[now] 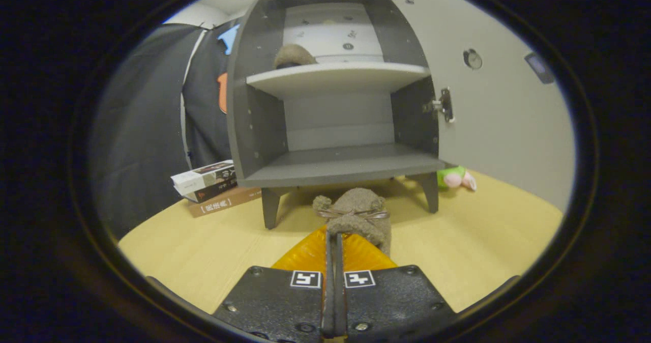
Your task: Open the shoe cabinet door, grab the shoes and put them into the shoe cabinet, then close the shoe cabinet door.
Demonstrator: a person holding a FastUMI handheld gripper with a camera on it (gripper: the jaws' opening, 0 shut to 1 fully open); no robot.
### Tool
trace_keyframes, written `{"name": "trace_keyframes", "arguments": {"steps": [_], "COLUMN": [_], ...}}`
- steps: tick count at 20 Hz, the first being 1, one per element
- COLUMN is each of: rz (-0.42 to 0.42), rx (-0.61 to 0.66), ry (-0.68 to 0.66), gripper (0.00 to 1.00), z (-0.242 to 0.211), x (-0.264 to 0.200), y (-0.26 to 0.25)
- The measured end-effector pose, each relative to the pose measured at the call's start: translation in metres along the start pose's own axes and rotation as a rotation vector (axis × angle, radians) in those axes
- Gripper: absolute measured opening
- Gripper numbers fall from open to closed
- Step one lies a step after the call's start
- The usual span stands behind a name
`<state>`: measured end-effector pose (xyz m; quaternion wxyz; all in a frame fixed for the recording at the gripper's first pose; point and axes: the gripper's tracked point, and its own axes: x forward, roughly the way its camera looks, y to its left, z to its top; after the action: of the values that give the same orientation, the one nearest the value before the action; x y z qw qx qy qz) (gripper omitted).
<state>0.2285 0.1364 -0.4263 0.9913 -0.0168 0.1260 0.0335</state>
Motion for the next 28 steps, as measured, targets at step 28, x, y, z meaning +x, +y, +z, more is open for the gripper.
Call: {"name": "trace_keyframes", "arguments": {"steps": [28], "rz": [0.135], "rx": [-0.219], "ry": [-0.277], "gripper": [0.04], "z": [0.398], "x": [-0.078], "y": [-0.012]}}
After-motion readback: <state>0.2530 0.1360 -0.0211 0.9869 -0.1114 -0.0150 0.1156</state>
